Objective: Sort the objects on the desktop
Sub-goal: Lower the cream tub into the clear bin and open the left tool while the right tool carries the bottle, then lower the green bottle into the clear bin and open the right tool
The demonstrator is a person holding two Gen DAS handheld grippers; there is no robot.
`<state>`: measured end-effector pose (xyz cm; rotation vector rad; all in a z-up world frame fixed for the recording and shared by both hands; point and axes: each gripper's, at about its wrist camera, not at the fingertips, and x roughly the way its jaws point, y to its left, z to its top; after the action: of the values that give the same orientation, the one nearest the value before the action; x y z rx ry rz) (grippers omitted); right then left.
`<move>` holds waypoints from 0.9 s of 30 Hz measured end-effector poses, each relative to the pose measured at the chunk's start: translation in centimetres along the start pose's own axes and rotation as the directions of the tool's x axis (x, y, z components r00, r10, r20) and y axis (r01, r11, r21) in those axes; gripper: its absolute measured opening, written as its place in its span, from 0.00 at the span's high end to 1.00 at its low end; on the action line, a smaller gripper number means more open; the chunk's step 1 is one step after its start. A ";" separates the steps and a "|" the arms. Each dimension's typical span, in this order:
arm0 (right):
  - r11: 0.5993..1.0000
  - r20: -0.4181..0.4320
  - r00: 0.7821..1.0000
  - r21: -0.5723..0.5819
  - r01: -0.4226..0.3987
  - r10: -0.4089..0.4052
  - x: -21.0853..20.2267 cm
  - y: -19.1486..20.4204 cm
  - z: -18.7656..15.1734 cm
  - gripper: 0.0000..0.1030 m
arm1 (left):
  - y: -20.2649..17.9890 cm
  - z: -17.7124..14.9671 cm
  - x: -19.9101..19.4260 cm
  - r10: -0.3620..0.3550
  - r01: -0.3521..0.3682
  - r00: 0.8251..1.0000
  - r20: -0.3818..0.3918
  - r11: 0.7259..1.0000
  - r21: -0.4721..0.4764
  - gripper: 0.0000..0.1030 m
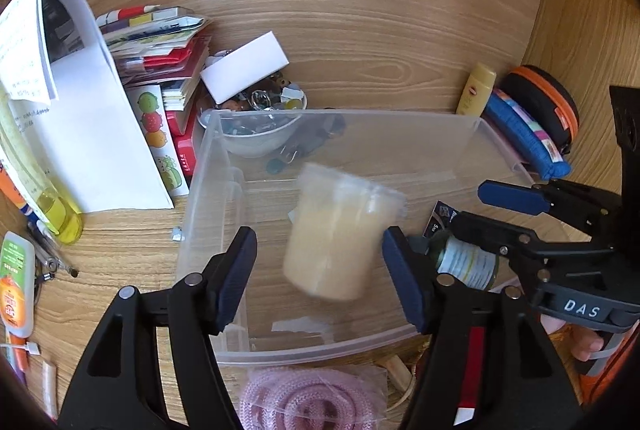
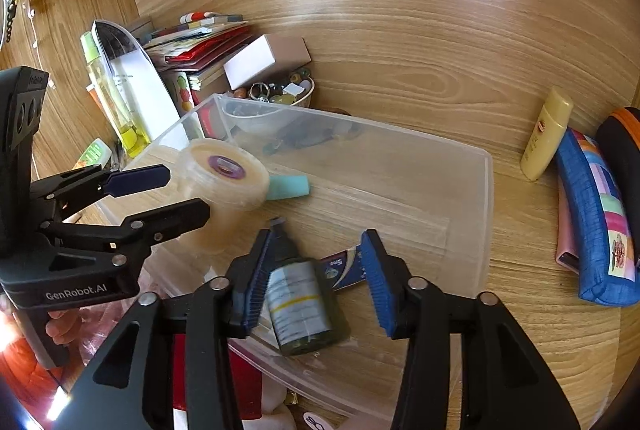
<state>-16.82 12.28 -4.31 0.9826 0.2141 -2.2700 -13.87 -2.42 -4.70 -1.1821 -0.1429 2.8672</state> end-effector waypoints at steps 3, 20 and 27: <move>1.000 0.036 0.999 0.001 0.006 -0.006 -0.7 0.1 0.1 0.39 | 0.3 0.0 -0.6 -0.011 0.012 1.000 0.012 1.000 -0.009 0.32; 0.995 0.221 0.970 0.027 0.099 -0.102 -7.7 0.4 0.4 0.21 | 2.0 -1.2 -8.1 0.050 -0.044 0.984 0.169 0.998 -0.040 0.10; 0.989 0.229 0.962 0.051 0.138 -0.146 -10.2 0.1 -1.9 0.18 | 2.8 -3.3 -9.4 0.042 -0.037 0.990 0.135 0.998 -0.040 0.10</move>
<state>-10.43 18.00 1.53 0.7289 0.1491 -2.5046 -4.92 -5.59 -0.71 -1.0054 -0.1801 2.9928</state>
